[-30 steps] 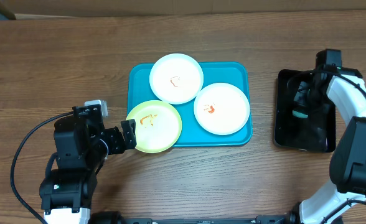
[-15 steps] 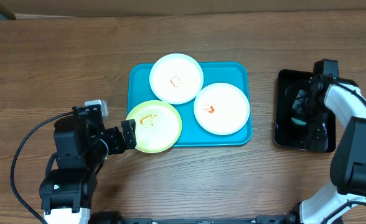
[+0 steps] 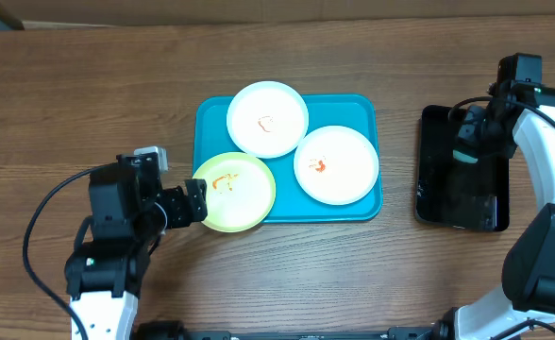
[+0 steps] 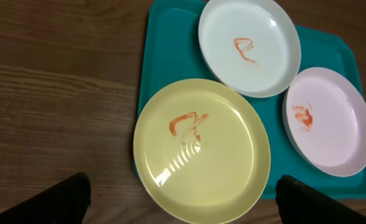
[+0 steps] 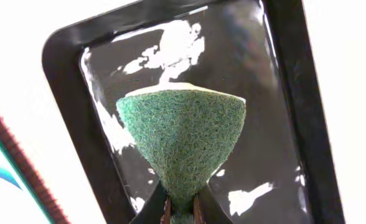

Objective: Clean dirty plates on tray and stack at the side
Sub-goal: 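Move the left gripper to the edge of the yellow plate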

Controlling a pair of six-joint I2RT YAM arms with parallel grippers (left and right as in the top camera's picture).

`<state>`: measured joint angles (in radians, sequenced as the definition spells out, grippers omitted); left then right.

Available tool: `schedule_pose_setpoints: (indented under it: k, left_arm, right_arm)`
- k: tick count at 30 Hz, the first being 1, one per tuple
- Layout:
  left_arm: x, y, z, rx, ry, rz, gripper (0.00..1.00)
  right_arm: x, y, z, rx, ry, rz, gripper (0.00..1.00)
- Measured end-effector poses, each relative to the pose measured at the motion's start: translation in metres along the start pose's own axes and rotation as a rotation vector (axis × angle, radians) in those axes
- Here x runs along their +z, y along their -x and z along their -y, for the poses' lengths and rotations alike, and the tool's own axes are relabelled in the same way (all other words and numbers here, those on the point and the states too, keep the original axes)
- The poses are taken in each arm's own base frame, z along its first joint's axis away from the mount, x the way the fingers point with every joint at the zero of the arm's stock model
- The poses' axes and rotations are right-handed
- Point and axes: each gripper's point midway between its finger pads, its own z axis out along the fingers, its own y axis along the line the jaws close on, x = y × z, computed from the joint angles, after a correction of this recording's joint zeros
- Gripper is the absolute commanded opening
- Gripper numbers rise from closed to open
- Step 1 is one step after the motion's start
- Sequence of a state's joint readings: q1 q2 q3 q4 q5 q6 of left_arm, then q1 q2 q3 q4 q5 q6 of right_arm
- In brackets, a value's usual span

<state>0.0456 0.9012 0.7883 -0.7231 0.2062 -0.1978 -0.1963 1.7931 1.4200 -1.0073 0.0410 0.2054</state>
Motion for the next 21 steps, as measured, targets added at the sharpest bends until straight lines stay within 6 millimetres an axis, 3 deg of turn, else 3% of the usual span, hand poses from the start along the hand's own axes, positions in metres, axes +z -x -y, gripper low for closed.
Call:
schedule_pose_setpoints:
  k: [11,21]
  left_arm:
    - [0.007,-0.009,-0.002,0.028,0.003,-0.053,1.0]
    - [0.014,-0.013,-0.004,0.03,0.003,-0.086,1.0]
  right_arm:
    - [-0.001,-0.016,-0.004,-0.023,0.03,-0.068,0.04]
    - [-0.001,-0.017,-0.008,-0.048,0.054,-0.074,0.04]
